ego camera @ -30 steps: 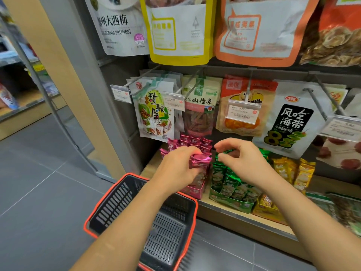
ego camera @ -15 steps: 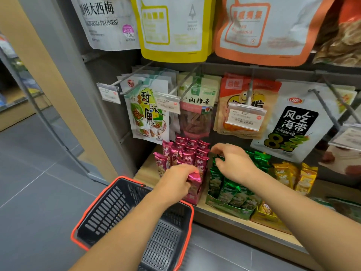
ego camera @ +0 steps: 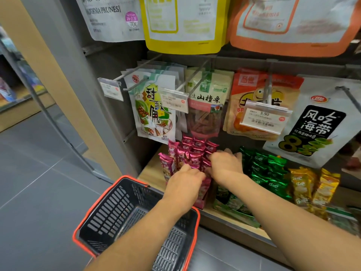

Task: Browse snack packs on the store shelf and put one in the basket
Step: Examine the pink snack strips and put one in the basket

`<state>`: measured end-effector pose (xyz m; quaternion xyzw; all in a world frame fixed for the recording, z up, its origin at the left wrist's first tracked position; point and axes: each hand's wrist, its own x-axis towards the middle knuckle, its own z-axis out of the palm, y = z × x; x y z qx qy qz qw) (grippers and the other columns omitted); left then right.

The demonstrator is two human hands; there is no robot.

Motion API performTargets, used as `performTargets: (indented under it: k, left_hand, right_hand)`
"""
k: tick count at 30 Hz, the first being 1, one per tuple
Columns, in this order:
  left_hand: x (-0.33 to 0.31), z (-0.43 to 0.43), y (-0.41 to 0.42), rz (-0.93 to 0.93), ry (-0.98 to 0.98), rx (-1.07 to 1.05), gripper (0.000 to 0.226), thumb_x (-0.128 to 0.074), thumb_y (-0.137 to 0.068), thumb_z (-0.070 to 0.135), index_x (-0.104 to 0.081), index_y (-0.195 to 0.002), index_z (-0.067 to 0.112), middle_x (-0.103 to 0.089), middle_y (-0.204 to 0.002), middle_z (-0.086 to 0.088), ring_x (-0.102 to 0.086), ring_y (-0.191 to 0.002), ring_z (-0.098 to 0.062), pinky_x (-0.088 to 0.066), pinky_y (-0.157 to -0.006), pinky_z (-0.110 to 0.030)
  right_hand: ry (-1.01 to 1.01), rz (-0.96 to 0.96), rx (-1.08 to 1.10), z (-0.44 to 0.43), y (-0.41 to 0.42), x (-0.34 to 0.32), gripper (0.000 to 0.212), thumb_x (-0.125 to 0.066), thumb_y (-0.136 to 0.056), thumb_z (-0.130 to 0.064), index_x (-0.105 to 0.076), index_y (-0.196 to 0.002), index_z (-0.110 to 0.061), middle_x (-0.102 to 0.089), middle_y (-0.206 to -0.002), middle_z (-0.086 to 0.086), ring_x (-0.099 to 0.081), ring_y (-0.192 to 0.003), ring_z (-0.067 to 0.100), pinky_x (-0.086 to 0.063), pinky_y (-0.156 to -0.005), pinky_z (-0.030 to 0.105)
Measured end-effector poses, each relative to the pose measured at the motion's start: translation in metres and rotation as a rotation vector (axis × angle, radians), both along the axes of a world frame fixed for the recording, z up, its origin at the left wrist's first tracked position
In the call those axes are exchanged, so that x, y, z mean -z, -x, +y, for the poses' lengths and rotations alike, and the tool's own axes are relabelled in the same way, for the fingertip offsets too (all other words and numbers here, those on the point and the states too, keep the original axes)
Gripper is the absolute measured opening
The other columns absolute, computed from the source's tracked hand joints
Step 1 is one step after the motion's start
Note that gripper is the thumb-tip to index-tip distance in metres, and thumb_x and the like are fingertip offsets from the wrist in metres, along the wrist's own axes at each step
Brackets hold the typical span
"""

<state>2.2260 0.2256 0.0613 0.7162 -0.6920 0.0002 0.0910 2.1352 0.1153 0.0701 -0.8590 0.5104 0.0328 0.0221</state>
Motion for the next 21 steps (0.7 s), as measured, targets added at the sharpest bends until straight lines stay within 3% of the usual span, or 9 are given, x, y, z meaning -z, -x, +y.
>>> performTargets:
  k: [3, 6, 10, 14, 16, 18, 21]
  left_hand:
    - [0.001, -0.003, 0.002, -0.071, -0.011, 0.037, 0.026, -0.054, -0.09, 0.012, -0.067, -0.113, 0.015, -0.056, -0.115, 0.001, -0.04, -0.107, -0.022, -0.047, -0.083, -0.035]
    - [-0.002, -0.004, 0.0, -0.024, -0.098, 0.038, 0.027, -0.051, -0.091, 0.012, -0.065, -0.114, 0.012, -0.055, -0.113, -0.003, -0.047, -0.109, -0.025, -0.05, -0.088, -0.041]
    - [-0.007, 0.002, -0.009, 0.077, -0.165, 0.073, 0.047, -0.048, -0.089, 0.009, -0.051, -0.135, 0.014, -0.055, -0.128, -0.005, -0.049, -0.116, -0.027, -0.045, -0.098, -0.04]
    - [-0.016, 0.012, -0.013, 0.172, -0.116, 0.084, 0.055, -0.05, -0.087, 0.005, -0.048, -0.141, 0.015, -0.049, -0.144, -0.004, -0.046, -0.13, -0.024, -0.037, -0.109, -0.036]
    - [-0.027, 0.016, -0.013, 0.216, -0.045, 0.06, 0.049, -0.051, -0.087, 0.004, -0.057, -0.133, 0.016, -0.056, -0.138, -0.002, -0.051, -0.125, -0.021, -0.04, -0.107, -0.033]
    - [-0.042, 0.019, -0.013, 0.285, 0.039, -0.015, 0.037, -0.052, -0.089, 0.006, -0.068, -0.119, 0.019, -0.066, -0.123, 0.002, -0.059, -0.113, -0.015, -0.044, -0.1, -0.029]
    - [-0.07, 0.031, -0.011, 0.506, 0.104, -0.113, 0.024, -0.056, -0.092, 0.012, -0.075, -0.1, 0.026, -0.071, -0.094, 0.015, -0.063, -0.078, 0.006, -0.05, -0.078, -0.017]
  right_hand:
    - [0.048, -0.004, -0.045, 0.002, 0.003, -0.003, 0.019, -0.06, -0.092, -0.035, -0.067, -0.107, -0.028, -0.063, -0.114, 0.0, -0.047, -0.118, 0.025, -0.032, -0.1, 0.047]
    - [0.095, -0.146, -0.125, 0.007, 0.014, -0.015, 0.023, -0.053, -0.095, -0.036, -0.066, -0.112, -0.028, -0.064, -0.115, 0.002, -0.054, -0.111, 0.027, -0.04, -0.095, 0.041]
    - [0.171, -0.519, -0.274, 0.037, 0.033, -0.042, 0.032, -0.055, -0.097, -0.02, -0.061, -0.127, -0.013, -0.061, -0.123, 0.007, -0.061, -0.104, 0.03, -0.053, -0.083, 0.042]
    - [0.339, -0.611, -0.432, 0.073, 0.069, -0.073, 0.033, -0.065, -0.088, -0.003, -0.064, -0.12, -0.003, -0.062, -0.12, 0.013, -0.063, -0.1, 0.033, -0.057, -0.07, 0.046]
    - [0.436, -0.66, -0.471, 0.086, 0.089, -0.091, 0.034, -0.066, -0.084, 0.003, -0.064, -0.117, -0.001, -0.063, -0.117, 0.014, -0.063, -0.098, 0.032, -0.058, -0.07, 0.043]
    - [0.473, -0.777, -0.478, 0.098, 0.106, -0.106, 0.032, -0.062, -0.083, 0.004, -0.064, -0.115, -0.001, -0.063, -0.114, 0.011, -0.062, -0.1, 0.026, -0.056, -0.08, 0.035]
    - [0.304, -1.024, -0.374, 0.117, 0.121, -0.119, 0.027, -0.062, -0.089, -0.005, -0.064, -0.113, -0.015, -0.063, -0.107, -0.008, -0.058, -0.104, 0.005, -0.045, -0.092, 0.015]
